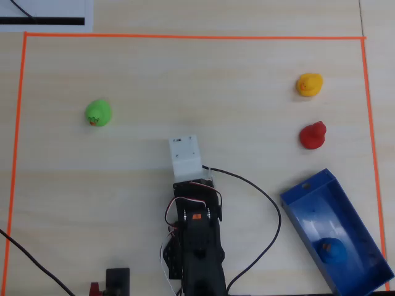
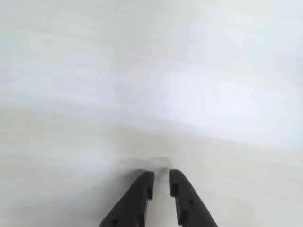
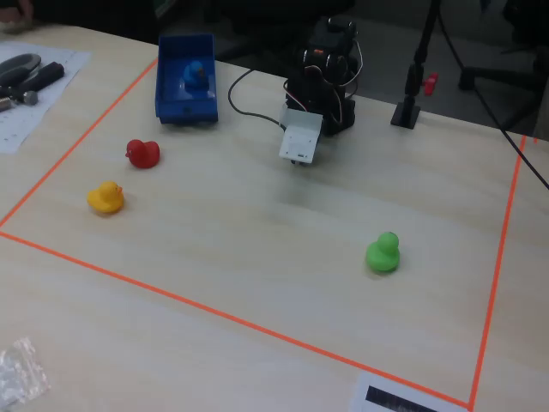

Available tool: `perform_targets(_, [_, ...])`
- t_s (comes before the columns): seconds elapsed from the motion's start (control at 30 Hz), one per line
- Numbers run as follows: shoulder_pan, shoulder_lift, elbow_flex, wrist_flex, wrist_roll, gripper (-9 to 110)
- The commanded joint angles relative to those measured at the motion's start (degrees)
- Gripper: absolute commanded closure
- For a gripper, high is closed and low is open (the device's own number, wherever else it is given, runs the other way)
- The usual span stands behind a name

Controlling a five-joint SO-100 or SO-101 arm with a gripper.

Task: Grasp blue duck and put it into box.

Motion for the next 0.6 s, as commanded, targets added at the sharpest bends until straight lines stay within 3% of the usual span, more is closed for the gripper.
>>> perform_targets(0.0, [-0.53,-0.26,-0.09,2.72,0.53,101])
perform_targets(0.57, [-0.35,-0.18,-0.09,3.60,3.34,101])
